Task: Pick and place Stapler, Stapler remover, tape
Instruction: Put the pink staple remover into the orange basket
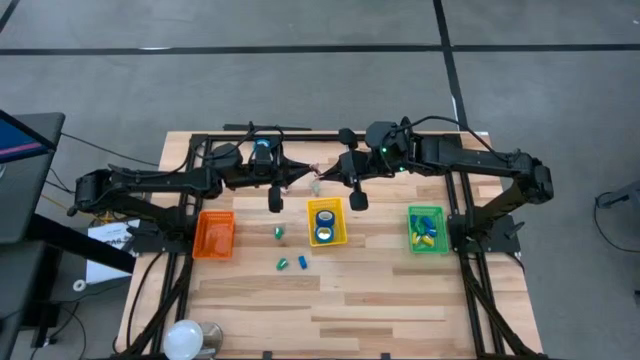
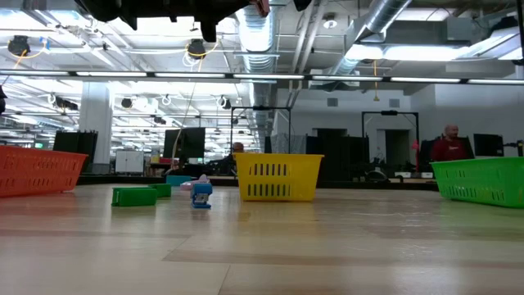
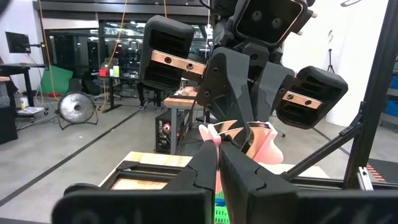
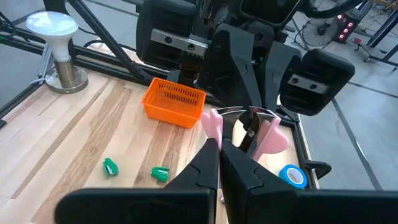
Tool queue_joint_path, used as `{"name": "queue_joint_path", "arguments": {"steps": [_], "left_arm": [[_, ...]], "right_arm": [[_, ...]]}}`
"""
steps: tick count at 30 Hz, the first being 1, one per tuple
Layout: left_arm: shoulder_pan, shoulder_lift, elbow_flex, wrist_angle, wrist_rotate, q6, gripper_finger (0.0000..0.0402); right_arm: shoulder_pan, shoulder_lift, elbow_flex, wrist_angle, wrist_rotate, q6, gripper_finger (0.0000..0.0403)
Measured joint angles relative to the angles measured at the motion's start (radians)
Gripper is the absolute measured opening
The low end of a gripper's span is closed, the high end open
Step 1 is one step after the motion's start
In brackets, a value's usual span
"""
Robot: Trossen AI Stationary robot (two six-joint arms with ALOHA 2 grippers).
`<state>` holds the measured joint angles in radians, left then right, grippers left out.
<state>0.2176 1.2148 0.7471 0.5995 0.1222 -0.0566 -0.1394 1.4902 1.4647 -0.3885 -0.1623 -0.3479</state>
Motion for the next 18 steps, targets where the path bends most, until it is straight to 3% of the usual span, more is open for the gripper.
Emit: {"name": "queue_joint_path", "arguments": {"steps": [11, 18], "left_arm": [[0.000, -0.001, 0.000, -0.010, 0.001, 0.000, 0.0004], [0.001, -0.025, 0.000, -0.053, 0.002, 0.000, 0.0003]], "right_arm": [[0.000, 0.000, -0.001, 0.004, 0.002, 0.003, 0.0005], [0.000, 0.001, -0.001, 0.019, 0.004, 0.010, 0.0070]]}}
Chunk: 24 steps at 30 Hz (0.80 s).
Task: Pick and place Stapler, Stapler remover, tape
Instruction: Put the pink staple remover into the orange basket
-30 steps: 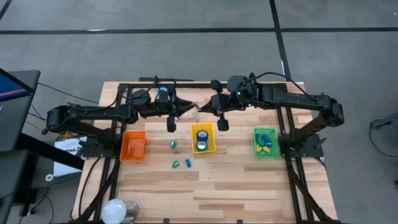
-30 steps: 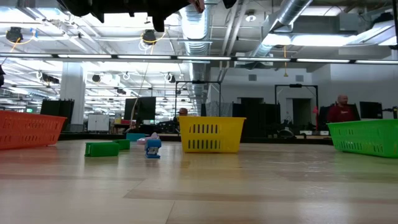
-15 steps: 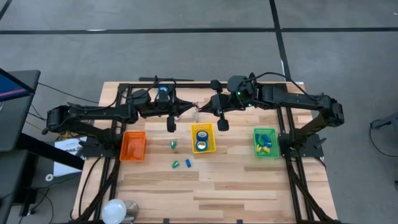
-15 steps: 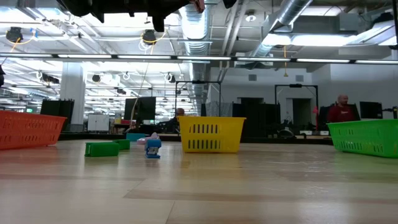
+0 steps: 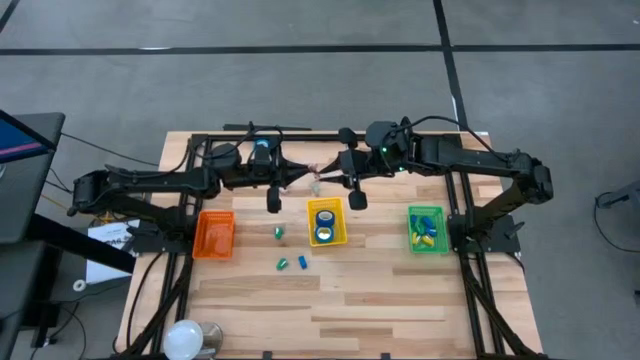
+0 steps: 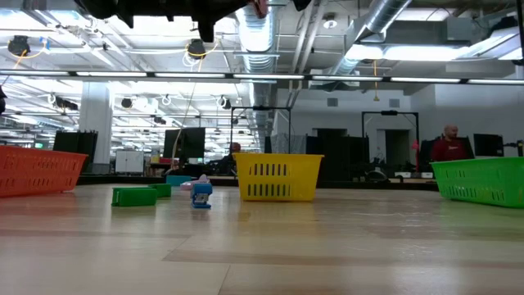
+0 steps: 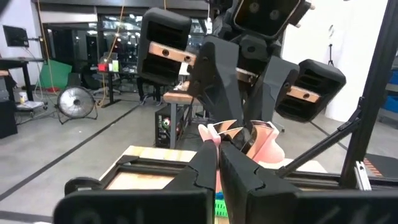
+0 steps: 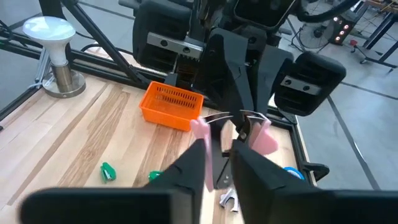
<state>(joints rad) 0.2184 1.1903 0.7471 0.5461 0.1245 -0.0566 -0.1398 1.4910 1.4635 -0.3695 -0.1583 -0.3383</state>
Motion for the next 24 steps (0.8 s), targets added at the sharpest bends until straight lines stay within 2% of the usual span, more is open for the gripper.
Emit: {"name": "queue_joint_path", "arguments": {"steps": [6, 11, 16, 24], "left_arm": [[0.034, -0.085, 0.000, -0.138, 0.008, 0.001, 0.0003], [0.054, -0.166, -0.001, -0.272, 0.006, 0.001, 0.0003], [0.054, -0.241, -0.001, -0.425, 0.003, 0.013, 0.0003], [0.052, -0.357, -0.001, -0.664, 0.003, 0.031, 0.0003]], "right_arm": [[-0.002, -0.003, 0.000, 0.001, 0.007, 0.023, 0.0136], [-0.010, -0.024, 0.001, -0.005, 0.006, 0.025, 0.0168], [-0.029, -0.048, 0.001, -0.016, 0.008, 0.026, 0.0175], [-0.040, -0.054, 0.001, -0.018, 0.006, 0.025, 0.0157]]}}
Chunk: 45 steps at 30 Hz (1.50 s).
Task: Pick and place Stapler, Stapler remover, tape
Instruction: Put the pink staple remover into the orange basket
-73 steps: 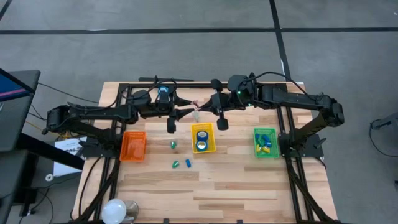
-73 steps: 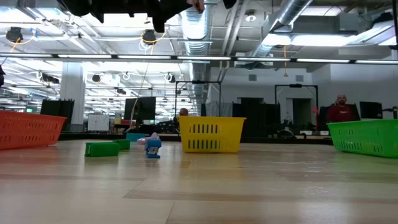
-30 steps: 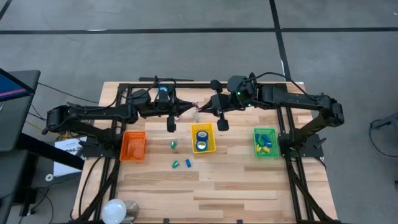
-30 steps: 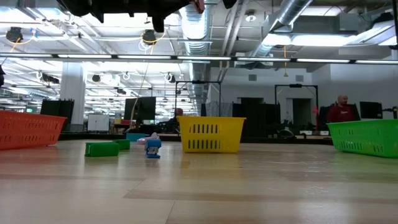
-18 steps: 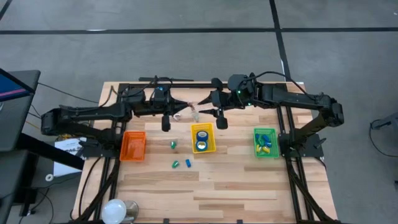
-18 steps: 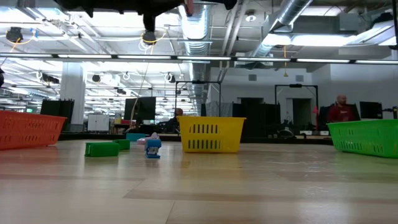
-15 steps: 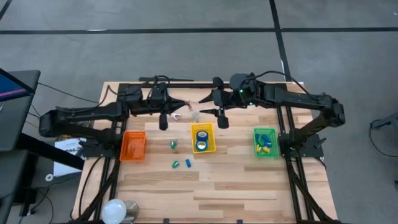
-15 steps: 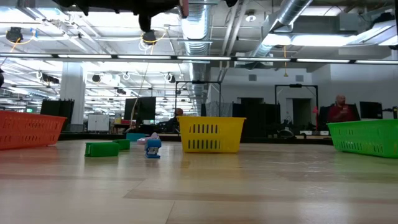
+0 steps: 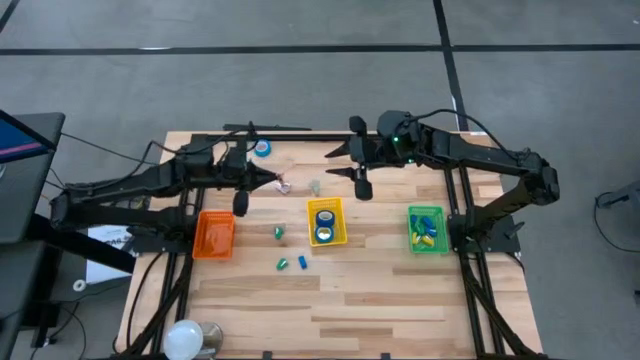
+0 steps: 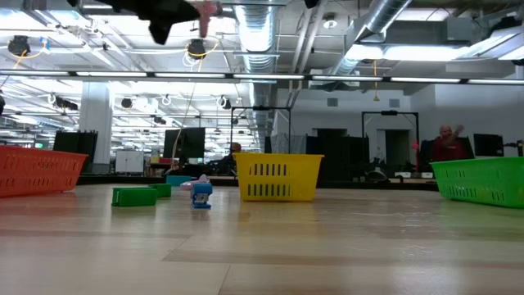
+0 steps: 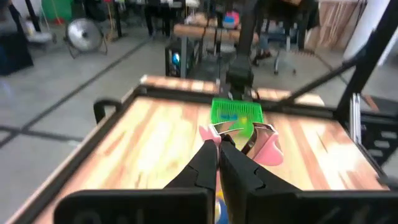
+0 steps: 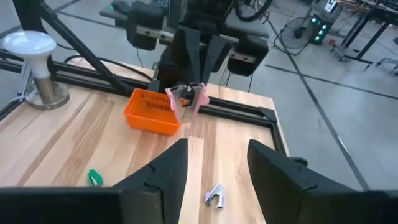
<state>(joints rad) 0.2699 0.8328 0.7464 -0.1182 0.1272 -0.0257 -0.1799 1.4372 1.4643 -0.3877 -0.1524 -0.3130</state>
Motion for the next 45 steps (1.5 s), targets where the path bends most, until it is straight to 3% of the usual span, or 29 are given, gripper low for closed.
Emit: {"name": "queue_joint_path", "arguments": {"steps": [11, 16, 22, 45], "left_arm": [[0.000, -0.151, 0.000, -0.367, 0.054, -0.035, 0.0003], [0.002, -0.154, 0.000, -0.431, 0.058, -0.032, 0.0003], [-0.009, -0.152, 0.000, -0.524, 0.153, -0.071, 0.0003], [-0.027, -0.123, -0.037, -1.081, 0.056, -0.298, 0.0003]], "right_arm": [[-0.007, 0.006, 0.000, -0.001, -0.003, 0.000, 0.0132], [-0.016, 0.006, 0.000, 0.000, -0.003, 0.000, 0.0126], [-0.027, 0.006, 0.000, 0.000, -0.003, 0.000, 0.0123], [-0.026, 0.006, 0.000, 0.000, -0.003, 0.000, 0.0123]]}}
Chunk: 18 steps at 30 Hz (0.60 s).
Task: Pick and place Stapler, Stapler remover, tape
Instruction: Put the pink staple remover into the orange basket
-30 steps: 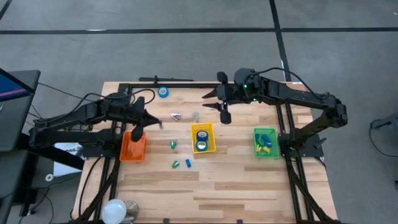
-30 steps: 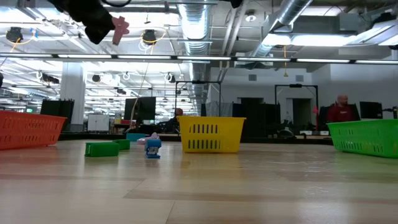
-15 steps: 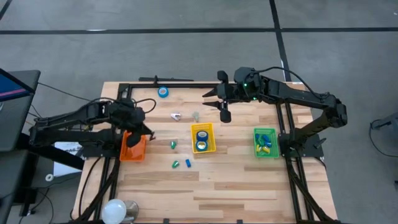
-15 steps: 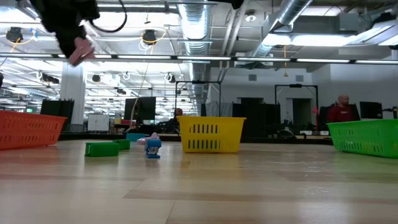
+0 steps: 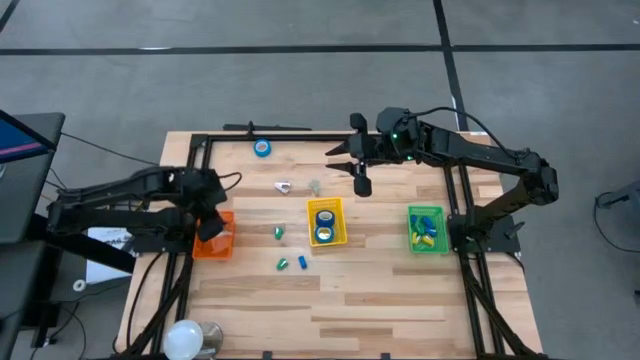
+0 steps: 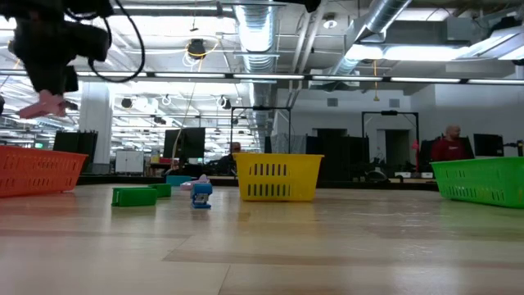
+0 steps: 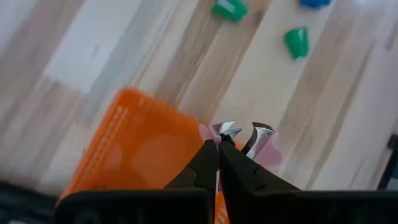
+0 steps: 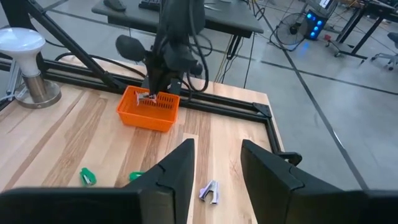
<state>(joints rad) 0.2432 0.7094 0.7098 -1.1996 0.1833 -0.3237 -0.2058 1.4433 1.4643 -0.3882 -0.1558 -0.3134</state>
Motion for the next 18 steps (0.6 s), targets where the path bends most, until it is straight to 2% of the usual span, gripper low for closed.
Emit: {"name": "queue_joint_path", "arguments": {"steps": [7, 18], "left_arm": [[0.000, 0.001, -0.065, -0.019, 0.000, -0.018, 0.0003], [0.000, 0.018, -0.068, -0.006, 0.000, -0.018, 0.0003]], "right_arm": [[0.000, 0.000, 0.000, 0.000, 0.000, 0.000, 0.0123], [0.000, 0.000, 0.000, 0.000, 0.000, 0.000, 0.0123]]}}
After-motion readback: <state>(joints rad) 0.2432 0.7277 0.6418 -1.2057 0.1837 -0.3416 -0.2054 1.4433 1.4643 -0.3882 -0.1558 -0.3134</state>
